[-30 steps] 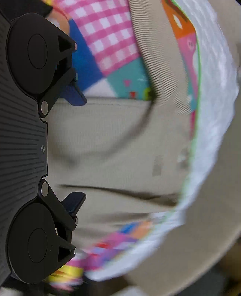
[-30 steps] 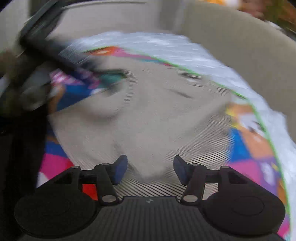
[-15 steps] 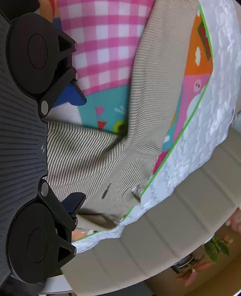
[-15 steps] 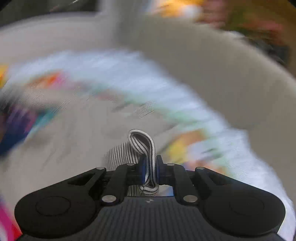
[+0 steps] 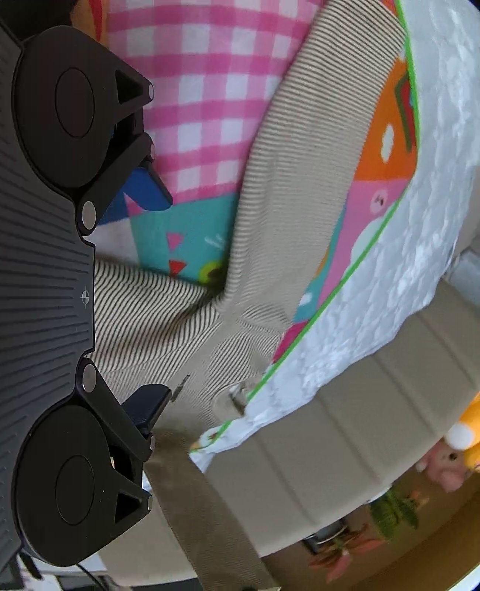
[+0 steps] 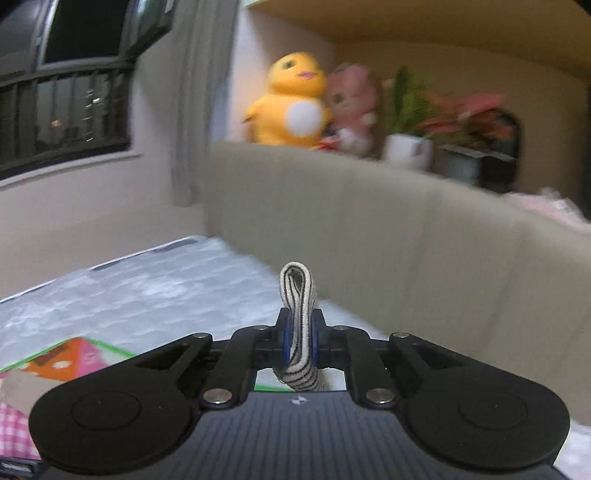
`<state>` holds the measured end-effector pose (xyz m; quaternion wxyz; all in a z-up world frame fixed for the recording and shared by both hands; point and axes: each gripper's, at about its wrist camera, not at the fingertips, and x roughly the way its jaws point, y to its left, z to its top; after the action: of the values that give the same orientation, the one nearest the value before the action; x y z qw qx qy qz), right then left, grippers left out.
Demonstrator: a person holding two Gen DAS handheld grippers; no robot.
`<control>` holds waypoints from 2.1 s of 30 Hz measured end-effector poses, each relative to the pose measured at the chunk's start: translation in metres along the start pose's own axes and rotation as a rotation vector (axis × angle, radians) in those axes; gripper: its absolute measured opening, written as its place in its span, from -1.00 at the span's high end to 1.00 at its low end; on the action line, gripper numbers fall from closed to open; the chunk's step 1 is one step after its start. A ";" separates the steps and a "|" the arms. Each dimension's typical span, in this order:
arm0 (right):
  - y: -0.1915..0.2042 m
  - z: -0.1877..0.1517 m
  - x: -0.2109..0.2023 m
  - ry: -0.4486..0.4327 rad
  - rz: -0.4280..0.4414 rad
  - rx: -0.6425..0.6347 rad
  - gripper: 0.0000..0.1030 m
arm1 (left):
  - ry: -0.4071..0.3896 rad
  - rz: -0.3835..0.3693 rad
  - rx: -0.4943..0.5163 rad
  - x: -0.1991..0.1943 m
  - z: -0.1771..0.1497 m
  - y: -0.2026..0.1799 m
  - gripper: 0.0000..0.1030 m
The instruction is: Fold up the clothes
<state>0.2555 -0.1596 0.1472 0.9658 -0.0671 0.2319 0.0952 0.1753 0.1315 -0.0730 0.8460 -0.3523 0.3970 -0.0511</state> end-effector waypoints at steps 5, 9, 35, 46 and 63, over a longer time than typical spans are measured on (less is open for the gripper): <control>0.061 -0.022 0.045 0.086 0.065 -0.032 0.75 | 0.000 -0.003 -0.039 0.002 0.004 0.011 -0.99; 0.086 -0.037 0.060 0.114 0.099 -0.029 0.33 | 0.007 -0.015 -0.069 0.003 0.006 0.019 -0.99; -0.053 -0.231 -0.035 0.064 0.118 0.485 -1.00 | -0.448 0.473 -0.304 -0.036 0.054 0.066 -0.42; -0.102 -0.238 -0.037 -0.027 0.047 0.605 -1.00 | -0.436 0.641 0.148 -0.036 0.091 -0.008 0.84; -0.126 -0.243 -0.042 -0.052 0.038 0.735 -1.00 | -0.380 0.161 0.651 0.017 0.044 -0.285 0.83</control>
<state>0.1404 -0.3308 -0.0375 0.9290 0.2910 0.2272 0.0253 0.2728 -0.0630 0.1170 0.9733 -0.0360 0.2227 -0.0417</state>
